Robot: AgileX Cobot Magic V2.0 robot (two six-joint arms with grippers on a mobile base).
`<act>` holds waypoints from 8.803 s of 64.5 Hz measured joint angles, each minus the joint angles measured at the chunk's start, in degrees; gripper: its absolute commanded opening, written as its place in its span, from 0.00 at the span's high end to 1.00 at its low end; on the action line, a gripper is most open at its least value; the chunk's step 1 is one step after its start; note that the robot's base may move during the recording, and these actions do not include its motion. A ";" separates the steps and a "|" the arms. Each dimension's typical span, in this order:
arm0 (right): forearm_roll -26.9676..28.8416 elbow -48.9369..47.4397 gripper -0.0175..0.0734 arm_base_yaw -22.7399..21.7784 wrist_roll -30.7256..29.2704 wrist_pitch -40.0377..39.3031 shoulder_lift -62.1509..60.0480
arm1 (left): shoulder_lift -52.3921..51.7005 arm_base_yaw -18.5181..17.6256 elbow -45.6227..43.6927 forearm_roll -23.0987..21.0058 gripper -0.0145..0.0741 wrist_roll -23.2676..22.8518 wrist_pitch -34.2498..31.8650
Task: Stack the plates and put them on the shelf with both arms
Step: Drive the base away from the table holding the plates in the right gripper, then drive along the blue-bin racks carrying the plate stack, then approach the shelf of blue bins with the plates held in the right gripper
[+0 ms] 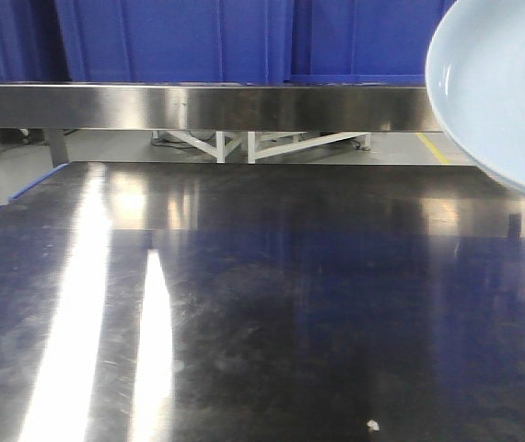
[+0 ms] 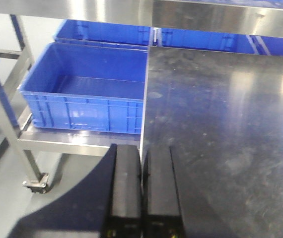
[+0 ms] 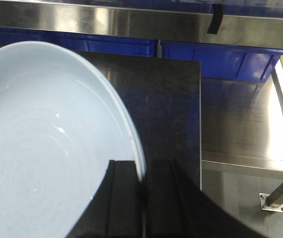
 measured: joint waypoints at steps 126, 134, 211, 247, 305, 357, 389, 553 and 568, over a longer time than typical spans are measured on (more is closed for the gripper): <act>0.00 0.00 0.75 -0.02 -0.04 0.37 -0.04 | 0.00 0.00 0.00 0.00 0.74 0.00 0.00; 0.00 0.00 0.75 -0.02 -0.04 0.37 -0.04 | 0.00 0.00 0.00 0.00 0.74 0.00 0.00; 0.00 0.00 0.75 -0.02 -0.04 0.37 -0.04 | 0.00 0.00 0.00 0.00 0.74 0.00 0.00; 0.02 0.09 0.75 -0.02 -0.04 0.37 -0.04 | -0.10 0.00 0.09 0.00 0.74 0.00 0.00; 0.02 0.09 0.75 -0.02 -0.04 1.26 -0.04 | -0.10 0.00 0.09 0.00 0.74 0.00 0.14; 0.02 0.09 0.75 -0.02 -0.04 1.26 -0.04 | -0.10 0.00 0.09 0.00 0.74 0.00 0.14; 0.02 0.09 0.75 -0.02 -0.04 1.26 -0.04 | -0.10 0.00 0.09 0.00 0.74 0.00 0.14; 0.02 0.09 0.75 -0.02 -0.04 1.26 -0.04 | -0.10 0.00 0.09 0.00 0.74 0.00 0.14; 0.02 0.09 0.75 -0.02 -0.04 1.26 -0.04 | -0.10 0.00 0.09 0.00 0.74 0.00 0.14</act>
